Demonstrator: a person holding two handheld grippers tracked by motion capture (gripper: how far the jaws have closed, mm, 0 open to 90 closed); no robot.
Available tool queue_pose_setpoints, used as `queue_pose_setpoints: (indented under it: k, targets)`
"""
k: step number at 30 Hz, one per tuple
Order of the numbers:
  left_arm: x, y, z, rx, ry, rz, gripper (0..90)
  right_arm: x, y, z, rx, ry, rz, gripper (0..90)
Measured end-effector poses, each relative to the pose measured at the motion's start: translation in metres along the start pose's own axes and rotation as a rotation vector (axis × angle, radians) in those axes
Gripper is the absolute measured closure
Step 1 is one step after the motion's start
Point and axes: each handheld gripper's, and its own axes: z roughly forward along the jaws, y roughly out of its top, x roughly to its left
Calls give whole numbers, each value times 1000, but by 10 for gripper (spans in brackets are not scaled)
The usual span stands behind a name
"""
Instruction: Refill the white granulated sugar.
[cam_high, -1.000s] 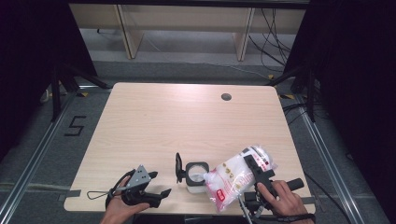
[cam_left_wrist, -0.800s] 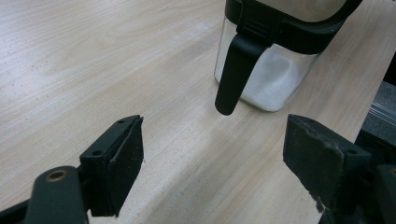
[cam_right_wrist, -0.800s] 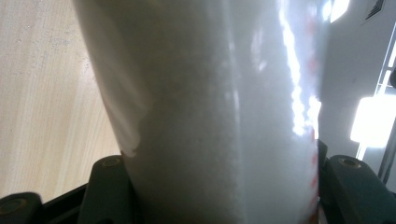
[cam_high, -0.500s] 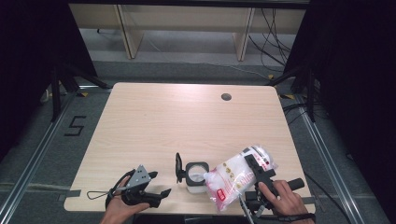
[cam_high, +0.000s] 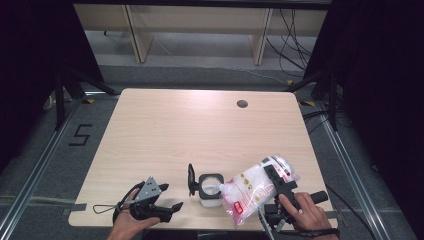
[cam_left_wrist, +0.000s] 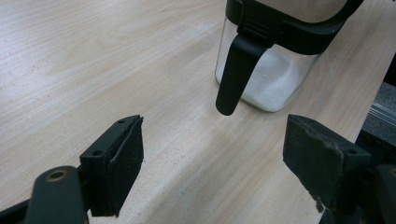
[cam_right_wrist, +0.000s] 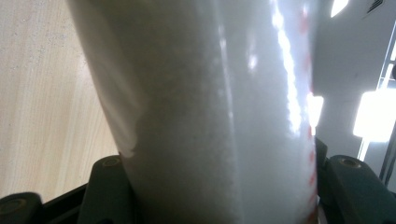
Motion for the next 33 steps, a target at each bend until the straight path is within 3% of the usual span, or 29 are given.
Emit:
queue_pose_setpoints:
  k: [4, 6, 9, 10, 12, 13, 14, 15, 17, 18, 19, 20, 22, 23, 25, 27, 28, 30, 31, 32, 33]
  targets:
    - [2, 0, -1, 17, 6, 16, 199, -1, 0, -1, 2, 8, -4, 428]
    - [0, 0, 0, 2, 1, 2, 199, -1, 0, 0, 5, 9, 1, 428]
    - [2, 0, -1, 6, -3, 23, 199, 2, 0, -2, 18, 19, 37, 428]
    - [0, 0, 0, -2, 0, 1, 199, -1, 0, -2, 7, 3, 11, 428]
    - [0, 0, 0, 0, -1, 5, 199, 0, -1, -2, 20, 11, 27, 428]
    - [1, 0, -1, 6, 0, 14, 199, -1, -1, -2, 12, 0, 18, 428]
    - [1, 0, -1, 7, -4, 18, 199, -3, -1, -3, 27, 18, 6, 428]
    - [0, 0, 0, 1, 1, 2, 199, -3, -1, -4, 28, 17, 4, 428]
    - [0, 0, 0, 2, 1, 3, 199, -1, -2, -3, 30, 19, 34, 428]
    - [0, 0, 0, 2, 1, 3, 199, -3, -2, -3, 24, 14, 2, 428]
    - [0, 0, 0, 3, 1, 4, 199, -4, -1, -4, 28, 13, 1, 428]
    - [2, 0, -1, 18, 4, 18, 199, -3, -2, -2, 7, -2, 11, 428]
    - [1, 0, -1, 10, 3, 10, 199, -3, -1, -4, 32, 17, 12, 428]
    - [1, 0, 0, 3, -1, 11, 199, -1, -2, -3, 11, -5, 35, 428]
    - [1, 0, -1, 18, 5, 16, 199, 0, -2, -4, 26, 4, 58, 428]
    - [1, 0, -1, 9, 3, 9, 199, 0, -2, -4, 24, 1, 53, 428]
    - [0, 0, 0, 0, 1, 4, 199, -1, 0, -5, 50, 25, 49, 428]
    - [1, 0, 0, 4, 2, 7, 199, -5, 0, -4, 23, 17, -5, 428]
    - [1, 0, -1, 18, 5, 17, 199, 0, 0, -4, 27, 7, 44, 429]
    - [0, 0, 0, 4, 3, 3, 199, -4, 1, -3, 22, 13, -3, 428]
    - [0, 0, 0, 0, 1, 4, 200, -2, 1, -3, 9, 0, 2, 428]
